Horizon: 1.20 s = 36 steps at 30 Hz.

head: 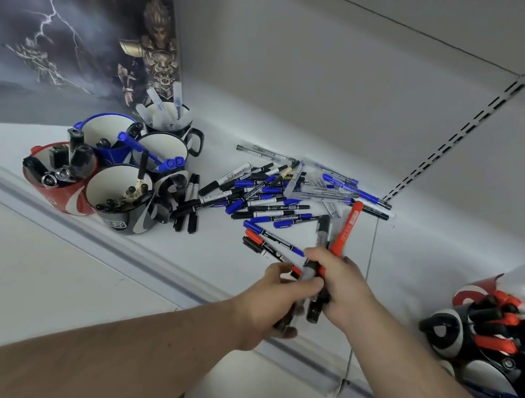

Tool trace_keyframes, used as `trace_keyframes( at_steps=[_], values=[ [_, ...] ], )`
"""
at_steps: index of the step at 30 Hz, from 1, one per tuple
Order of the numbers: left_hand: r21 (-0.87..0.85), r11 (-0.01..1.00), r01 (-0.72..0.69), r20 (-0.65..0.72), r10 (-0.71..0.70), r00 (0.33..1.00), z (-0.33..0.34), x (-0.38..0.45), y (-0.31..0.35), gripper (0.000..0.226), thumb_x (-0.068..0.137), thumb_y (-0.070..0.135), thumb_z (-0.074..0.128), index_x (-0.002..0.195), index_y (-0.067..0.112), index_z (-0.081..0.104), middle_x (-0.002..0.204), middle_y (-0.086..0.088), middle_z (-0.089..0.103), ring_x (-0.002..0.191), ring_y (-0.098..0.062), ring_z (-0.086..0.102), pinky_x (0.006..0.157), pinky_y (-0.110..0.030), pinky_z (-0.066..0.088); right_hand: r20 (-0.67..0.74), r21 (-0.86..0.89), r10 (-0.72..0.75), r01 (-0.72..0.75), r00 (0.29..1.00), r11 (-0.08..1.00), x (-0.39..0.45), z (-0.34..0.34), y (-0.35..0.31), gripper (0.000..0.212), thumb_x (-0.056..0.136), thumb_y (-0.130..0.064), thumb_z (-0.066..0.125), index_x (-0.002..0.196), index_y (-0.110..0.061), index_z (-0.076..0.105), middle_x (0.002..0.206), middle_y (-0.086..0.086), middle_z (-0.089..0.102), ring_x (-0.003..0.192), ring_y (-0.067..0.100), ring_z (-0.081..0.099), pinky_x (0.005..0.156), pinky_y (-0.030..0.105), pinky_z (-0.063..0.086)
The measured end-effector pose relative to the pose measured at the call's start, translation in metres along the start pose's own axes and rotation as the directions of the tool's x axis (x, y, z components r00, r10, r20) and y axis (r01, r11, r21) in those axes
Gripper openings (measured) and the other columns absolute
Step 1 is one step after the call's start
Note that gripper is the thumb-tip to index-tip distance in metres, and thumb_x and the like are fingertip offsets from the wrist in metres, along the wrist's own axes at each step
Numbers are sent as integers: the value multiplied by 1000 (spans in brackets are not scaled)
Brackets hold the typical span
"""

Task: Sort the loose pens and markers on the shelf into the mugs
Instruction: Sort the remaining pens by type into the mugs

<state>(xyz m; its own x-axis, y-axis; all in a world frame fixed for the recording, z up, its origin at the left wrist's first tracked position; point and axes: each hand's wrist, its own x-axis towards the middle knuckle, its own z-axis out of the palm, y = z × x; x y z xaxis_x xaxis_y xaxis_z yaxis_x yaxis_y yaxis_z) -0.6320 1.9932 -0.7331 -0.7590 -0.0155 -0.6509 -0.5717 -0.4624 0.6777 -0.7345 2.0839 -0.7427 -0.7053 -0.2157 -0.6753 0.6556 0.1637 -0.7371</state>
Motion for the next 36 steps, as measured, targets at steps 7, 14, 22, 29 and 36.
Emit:
trace_keyframes(
  at_steps=[7,14,22,29,36],
  values=[
    [147,977,-152,37,148,988,-17,-2,1,30,93,36,64,111,15,52,84,-2,57,67,-13,50,49,-24,35,156,18,-81,79,984,997,-23,19,-8,29,80,-26,76,96,-5,65,83,20,64,78,35,65,71,46,53],
    [60,974,-220,-222,228,948,-31,6,9,45,92,53,53,100,9,58,74,-3,45,51,-13,33,50,-27,28,155,100,-30,15,987,995,-27,9,-12,17,83,4,56,98,-2,54,64,13,52,50,18,52,43,26,43],
    [-208,963,-171,17,178,984,-24,-6,22,52,72,56,67,96,10,64,63,-9,58,39,-17,48,37,-21,41,409,-95,-51,98,911,991,-69,36,-8,42,60,-1,58,102,-3,60,65,14,57,46,23,49,44,28,40],
    [-262,965,-24,108,54,993,-25,-5,30,40,68,35,72,97,8,65,73,-10,60,60,-23,55,43,-24,42,458,-169,92,-15,884,986,-73,30,-19,42,56,-4,53,97,-4,50,66,18,52,47,26,49,47,29,42],
    [-356,934,-25,141,80,987,24,-11,54,32,92,34,55,73,13,71,75,-5,70,65,-20,67,57,-24,50,426,-452,130,87,895,888,-92,-7,-58,44,54,-8,53,98,-7,47,66,15,52,49,27,51,53,33,43]
  ],
)
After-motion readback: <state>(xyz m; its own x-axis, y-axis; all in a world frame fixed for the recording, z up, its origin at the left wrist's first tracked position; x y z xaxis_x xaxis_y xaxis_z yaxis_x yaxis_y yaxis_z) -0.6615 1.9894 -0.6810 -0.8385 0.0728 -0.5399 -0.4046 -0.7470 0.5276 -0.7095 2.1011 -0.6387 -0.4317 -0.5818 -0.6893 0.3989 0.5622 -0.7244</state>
